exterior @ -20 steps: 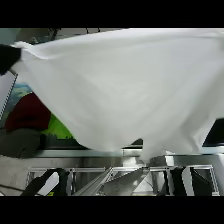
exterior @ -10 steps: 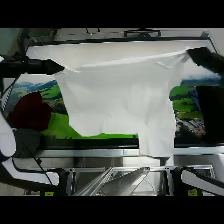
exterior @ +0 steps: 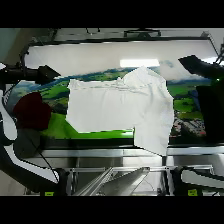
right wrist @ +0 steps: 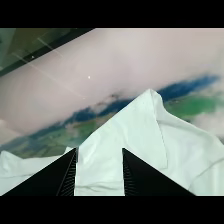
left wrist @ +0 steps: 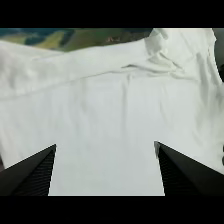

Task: Fold the shirts.

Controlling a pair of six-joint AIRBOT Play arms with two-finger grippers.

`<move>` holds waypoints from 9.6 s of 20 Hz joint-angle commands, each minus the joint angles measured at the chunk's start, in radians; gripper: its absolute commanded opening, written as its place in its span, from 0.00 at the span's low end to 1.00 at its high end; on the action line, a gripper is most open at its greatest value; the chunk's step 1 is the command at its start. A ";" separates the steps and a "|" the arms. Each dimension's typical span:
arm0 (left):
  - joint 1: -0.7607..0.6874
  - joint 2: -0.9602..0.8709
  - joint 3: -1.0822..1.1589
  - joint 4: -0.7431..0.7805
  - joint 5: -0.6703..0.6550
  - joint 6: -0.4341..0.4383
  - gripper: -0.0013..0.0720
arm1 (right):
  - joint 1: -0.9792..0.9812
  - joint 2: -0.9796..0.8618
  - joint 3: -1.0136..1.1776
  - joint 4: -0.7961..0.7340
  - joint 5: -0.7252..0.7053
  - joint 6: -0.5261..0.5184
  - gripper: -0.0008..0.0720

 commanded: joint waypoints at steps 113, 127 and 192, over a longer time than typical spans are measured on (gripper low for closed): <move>0.153 0.445 -0.539 -0.888 -0.309 0.249 0.06 | -0.248 0.452 0.008 0.146 0.370 -0.111 0.03; 0.032 -0.270 -0.138 -0.521 0.004 0.271 0.03 | -0.037 -0.267 -0.037 0.156 0.096 -0.164 0.03; -0.167 0.177 -0.684 0.167 0.121 0.108 0.02 | -0.322 0.331 -0.972 -0.465 0.197 0.266 0.69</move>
